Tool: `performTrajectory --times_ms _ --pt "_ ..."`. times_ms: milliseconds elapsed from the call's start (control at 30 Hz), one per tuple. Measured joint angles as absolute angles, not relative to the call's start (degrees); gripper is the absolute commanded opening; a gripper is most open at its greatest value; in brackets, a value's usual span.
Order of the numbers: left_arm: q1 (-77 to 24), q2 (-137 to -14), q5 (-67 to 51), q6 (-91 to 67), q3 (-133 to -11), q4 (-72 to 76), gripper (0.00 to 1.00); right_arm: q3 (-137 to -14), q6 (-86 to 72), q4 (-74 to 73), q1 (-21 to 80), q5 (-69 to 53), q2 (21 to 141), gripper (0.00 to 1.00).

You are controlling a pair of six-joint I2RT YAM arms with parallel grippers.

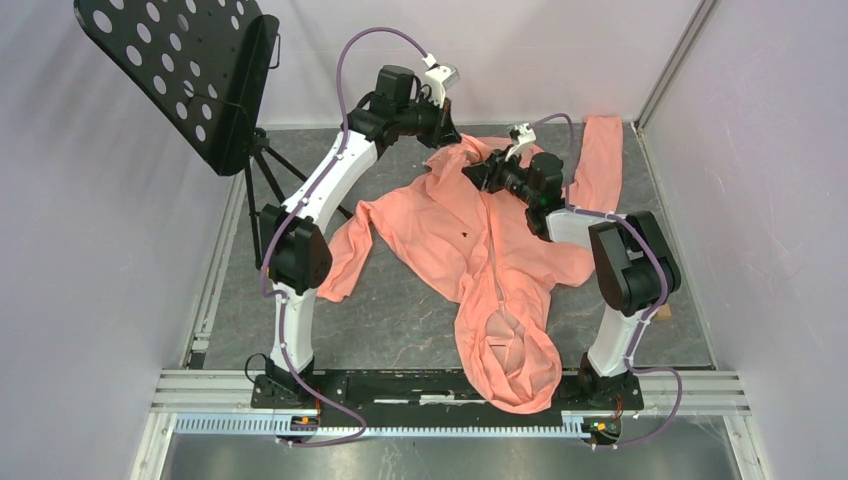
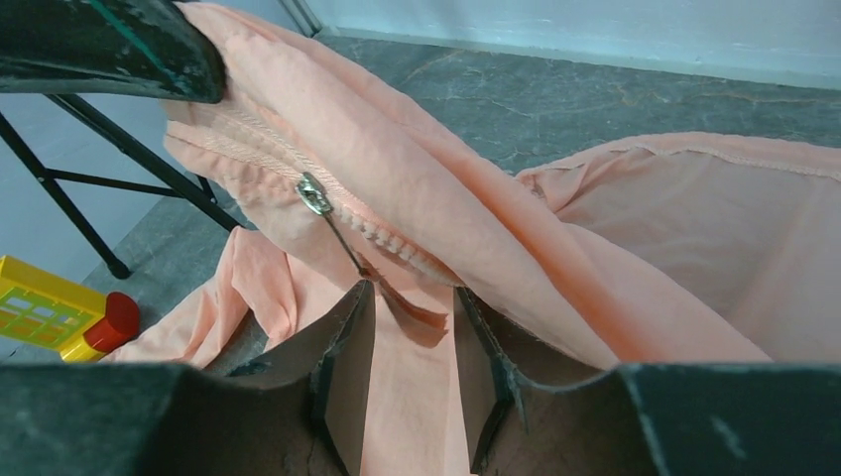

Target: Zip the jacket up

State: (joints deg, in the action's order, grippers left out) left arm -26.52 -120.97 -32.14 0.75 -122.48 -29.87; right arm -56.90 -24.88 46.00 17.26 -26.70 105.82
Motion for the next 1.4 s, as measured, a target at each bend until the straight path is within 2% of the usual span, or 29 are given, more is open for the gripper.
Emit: performTrajectory --times_ms 67,133,167,600,933,1400 --pt "-26.5 -121.0 -32.1 0.8 -122.5 -29.9 0.02 -57.0 -24.4 45.2 17.4 -25.5 105.8 0.26" --pt "-26.5 -121.0 -32.1 0.8 -122.5 -29.9 0.02 -57.0 -23.5 44.2 17.6 -23.6 105.8 0.02" --pt "-26.5 -121.0 -32.1 0.8 -122.5 -29.9 0.02 -57.0 -23.0 43.6 17.7 -22.6 105.8 0.00" --pt "-26.9 -124.4 -21.1 1.1 -126.4 -31.4 0.02 -55.5 -17.2 31.5 18.3 -19.0 101.4 0.00" --pt "-26.8 -126.9 -9.2 5.3 -128.3 -24.9 0.02 -37.4 -16.8 19.2 18.7 -23.7 89.9 0.00" --pt "-26.9 -127.8 -8.5 6.2 -127.0 -14.3 0.02 -10.9 -18.8 -1.1 20.1 -26.5 48.4 0.00"
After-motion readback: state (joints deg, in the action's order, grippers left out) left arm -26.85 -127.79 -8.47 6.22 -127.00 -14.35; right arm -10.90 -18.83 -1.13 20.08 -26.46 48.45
